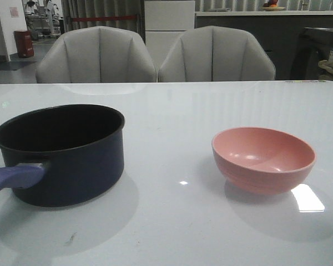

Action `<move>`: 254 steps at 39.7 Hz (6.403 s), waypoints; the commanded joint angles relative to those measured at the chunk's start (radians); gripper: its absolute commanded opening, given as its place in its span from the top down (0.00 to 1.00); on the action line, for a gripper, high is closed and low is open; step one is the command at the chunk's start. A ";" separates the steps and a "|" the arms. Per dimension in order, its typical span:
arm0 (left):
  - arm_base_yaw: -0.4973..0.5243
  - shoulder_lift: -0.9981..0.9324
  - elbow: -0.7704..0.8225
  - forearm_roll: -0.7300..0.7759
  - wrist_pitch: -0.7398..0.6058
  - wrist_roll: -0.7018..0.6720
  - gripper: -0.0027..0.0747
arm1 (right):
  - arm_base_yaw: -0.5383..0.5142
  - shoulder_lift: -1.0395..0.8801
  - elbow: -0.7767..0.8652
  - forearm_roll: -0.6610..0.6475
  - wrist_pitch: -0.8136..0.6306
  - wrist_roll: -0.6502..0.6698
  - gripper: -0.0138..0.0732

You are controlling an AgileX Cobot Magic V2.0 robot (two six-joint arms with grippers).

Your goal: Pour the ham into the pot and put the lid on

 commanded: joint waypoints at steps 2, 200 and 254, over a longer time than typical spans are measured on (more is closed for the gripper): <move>0.002 -0.111 -0.087 -0.060 0.003 0.050 0.81 | 0.000 0.008 -0.028 -0.003 -0.082 -0.008 0.67; -0.504 -1.595 0.829 0.094 -0.500 0.081 0.80 | 0.000 0.008 -0.026 -0.003 -0.082 -0.008 0.67; -0.154 -1.783 1.298 0.033 -1.026 0.066 0.81 | 0.000 0.008 -0.026 -0.003 -0.082 -0.008 0.67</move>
